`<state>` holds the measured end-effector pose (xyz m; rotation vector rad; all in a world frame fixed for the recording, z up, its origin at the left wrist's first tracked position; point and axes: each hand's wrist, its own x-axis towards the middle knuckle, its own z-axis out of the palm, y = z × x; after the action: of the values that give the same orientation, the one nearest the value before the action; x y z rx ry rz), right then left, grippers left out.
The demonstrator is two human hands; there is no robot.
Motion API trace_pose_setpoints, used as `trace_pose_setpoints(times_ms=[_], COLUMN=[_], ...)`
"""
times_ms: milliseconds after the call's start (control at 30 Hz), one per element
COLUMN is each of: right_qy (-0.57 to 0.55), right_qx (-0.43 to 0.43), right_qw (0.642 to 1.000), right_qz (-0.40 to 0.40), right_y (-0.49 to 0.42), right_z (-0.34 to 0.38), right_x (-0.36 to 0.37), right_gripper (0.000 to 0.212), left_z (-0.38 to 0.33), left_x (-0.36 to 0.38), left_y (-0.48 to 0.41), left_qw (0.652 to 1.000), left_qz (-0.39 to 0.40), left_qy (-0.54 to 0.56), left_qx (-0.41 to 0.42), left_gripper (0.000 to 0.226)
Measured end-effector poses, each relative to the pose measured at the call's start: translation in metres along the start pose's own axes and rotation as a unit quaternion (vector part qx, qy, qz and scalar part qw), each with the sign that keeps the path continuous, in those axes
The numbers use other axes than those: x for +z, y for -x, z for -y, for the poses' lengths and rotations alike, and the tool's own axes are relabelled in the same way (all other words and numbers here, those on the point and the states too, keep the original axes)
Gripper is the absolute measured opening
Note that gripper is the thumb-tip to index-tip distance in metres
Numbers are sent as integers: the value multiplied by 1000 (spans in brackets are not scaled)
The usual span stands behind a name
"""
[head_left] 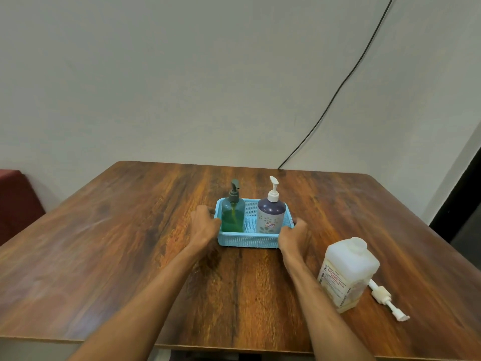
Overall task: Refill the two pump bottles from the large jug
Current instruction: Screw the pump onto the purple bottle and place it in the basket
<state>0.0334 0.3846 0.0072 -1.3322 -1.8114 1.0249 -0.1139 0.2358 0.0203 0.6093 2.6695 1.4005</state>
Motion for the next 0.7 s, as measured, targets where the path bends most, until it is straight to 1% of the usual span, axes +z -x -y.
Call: trace_pose_setpoints(times_ms=[233, 333, 367, 500, 600, 700], right_qy=[-27, -33, -32, -41, -60, -66], right_qx=[-18, -17, -17, -17, -14, -9], right_qw=[999, 999, 999, 999, 998, 997], right_qz=[-6, 2, 6, 16, 22, 25], right_y=[-18, -32, -36, -56, -68, -78], right_z=[28, 38, 40, 48, 49, 49], right_x=[18, 33, 36, 60, 79, 94], right_gripper=[20, 19, 18, 13, 8, 9], left_z=[-13, -10, -9, -2, 5, 12], left_x=[-15, -11, -10, -3, 2, 6], left_y=[-29, -50, -56, -89, -111, -128], left_qw=[999, 999, 999, 999, 999, 999], left_qz=[-32, -38, -37, -35, -41, -42], left_qy=[20, 14, 11, 11, 9, 7], left_qx=[19, 12, 10, -2, -5, -9], left_gripper=[13, 28, 30, 32, 28, 26])
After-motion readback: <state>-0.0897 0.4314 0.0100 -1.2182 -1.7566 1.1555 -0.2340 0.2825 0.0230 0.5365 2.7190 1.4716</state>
